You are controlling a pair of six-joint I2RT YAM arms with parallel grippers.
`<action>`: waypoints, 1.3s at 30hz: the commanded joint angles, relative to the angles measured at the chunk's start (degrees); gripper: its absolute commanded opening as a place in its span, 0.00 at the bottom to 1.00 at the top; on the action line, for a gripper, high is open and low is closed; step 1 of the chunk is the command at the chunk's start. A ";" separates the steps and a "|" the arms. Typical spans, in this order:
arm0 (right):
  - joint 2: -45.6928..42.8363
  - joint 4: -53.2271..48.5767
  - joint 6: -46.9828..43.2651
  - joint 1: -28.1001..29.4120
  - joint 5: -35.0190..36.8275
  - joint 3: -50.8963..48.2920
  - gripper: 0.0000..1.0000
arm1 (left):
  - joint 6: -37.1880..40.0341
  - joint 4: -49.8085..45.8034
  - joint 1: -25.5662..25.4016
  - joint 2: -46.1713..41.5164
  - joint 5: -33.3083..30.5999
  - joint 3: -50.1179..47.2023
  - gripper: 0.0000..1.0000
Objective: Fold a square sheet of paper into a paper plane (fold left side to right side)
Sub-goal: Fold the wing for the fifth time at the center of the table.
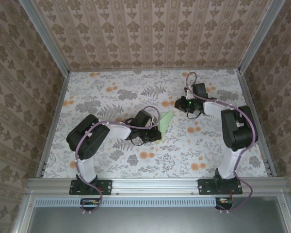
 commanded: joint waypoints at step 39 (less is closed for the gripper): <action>5.14 -2.26 6.98 12.17 2.25 -7.27 0.07 | 1.22 -6.05 -0.86 -3.78 4.36 0.49 0.16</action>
